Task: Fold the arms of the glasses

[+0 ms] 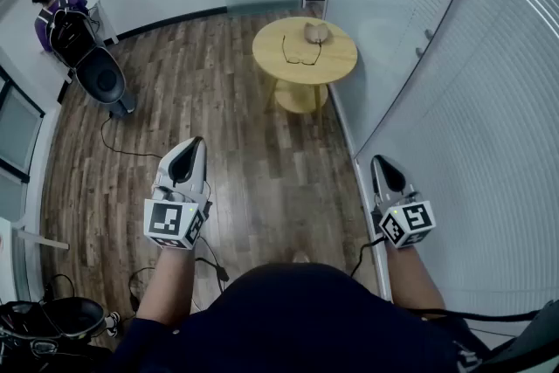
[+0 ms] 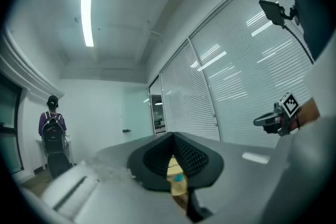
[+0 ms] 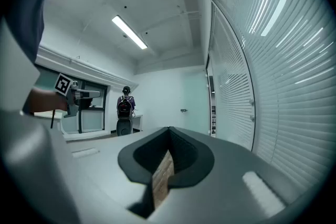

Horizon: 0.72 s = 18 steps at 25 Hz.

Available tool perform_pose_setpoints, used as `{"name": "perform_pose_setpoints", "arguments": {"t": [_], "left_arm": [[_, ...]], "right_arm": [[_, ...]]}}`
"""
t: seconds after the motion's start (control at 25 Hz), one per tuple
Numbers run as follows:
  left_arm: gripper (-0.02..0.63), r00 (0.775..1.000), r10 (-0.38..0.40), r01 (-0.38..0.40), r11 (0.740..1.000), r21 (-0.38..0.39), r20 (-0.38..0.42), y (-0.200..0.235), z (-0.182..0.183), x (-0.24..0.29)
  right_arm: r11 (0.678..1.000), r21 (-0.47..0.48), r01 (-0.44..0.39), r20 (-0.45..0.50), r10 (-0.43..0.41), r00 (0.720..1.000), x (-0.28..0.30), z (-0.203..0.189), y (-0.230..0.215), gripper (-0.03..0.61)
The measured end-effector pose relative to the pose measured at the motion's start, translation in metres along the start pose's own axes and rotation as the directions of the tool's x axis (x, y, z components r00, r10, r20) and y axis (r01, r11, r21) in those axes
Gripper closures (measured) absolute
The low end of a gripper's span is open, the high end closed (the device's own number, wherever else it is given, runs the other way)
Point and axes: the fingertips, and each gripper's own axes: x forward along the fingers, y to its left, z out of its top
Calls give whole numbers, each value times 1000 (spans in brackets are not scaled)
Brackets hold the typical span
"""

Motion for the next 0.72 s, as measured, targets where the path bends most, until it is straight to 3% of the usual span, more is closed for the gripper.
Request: {"name": "perform_pose_setpoints", "arguments": {"t": [0.72], "left_arm": [[612,1000,-12,12,999,31,11,-44,8,74]], "right_arm": [[999,-20,-34,26,35,999,12,-3,-56,572]]}}
